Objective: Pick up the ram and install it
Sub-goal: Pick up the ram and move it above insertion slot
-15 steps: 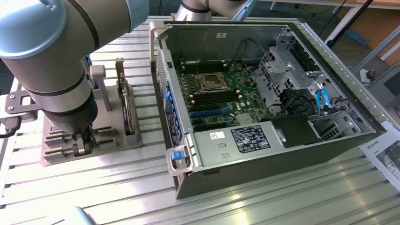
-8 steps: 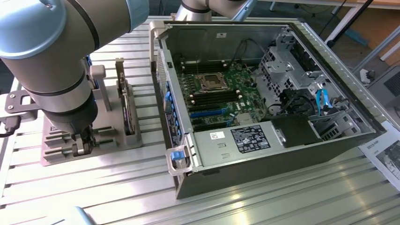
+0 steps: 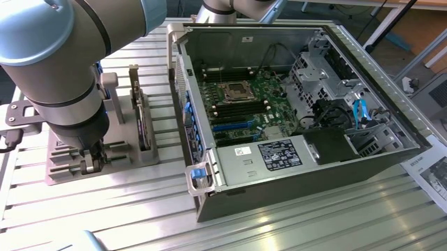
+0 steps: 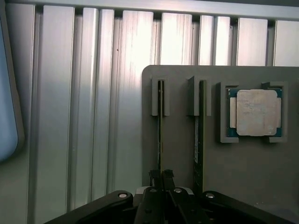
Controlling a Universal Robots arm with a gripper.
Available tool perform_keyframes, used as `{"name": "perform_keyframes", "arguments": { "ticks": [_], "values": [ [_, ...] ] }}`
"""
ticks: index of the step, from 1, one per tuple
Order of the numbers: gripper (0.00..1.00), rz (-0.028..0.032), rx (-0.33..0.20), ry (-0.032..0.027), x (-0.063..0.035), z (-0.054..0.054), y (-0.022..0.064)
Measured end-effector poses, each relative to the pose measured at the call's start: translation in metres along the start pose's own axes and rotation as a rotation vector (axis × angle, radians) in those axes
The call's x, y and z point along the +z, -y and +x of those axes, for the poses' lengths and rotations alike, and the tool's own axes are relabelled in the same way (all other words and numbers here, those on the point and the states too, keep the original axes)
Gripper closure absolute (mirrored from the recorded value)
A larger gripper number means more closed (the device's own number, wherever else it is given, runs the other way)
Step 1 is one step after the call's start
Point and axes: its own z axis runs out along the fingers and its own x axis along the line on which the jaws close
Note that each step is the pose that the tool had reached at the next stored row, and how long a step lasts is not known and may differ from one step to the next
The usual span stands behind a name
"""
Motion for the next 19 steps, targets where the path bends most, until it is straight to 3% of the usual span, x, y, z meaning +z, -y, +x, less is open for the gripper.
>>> {"name": "perform_keyframes", "arguments": {
  "ticks": [19],
  "values": [
    [0.88,-0.0005,-0.026,-0.0005,-0.0004,0.0,0.0001]
  ]
}}
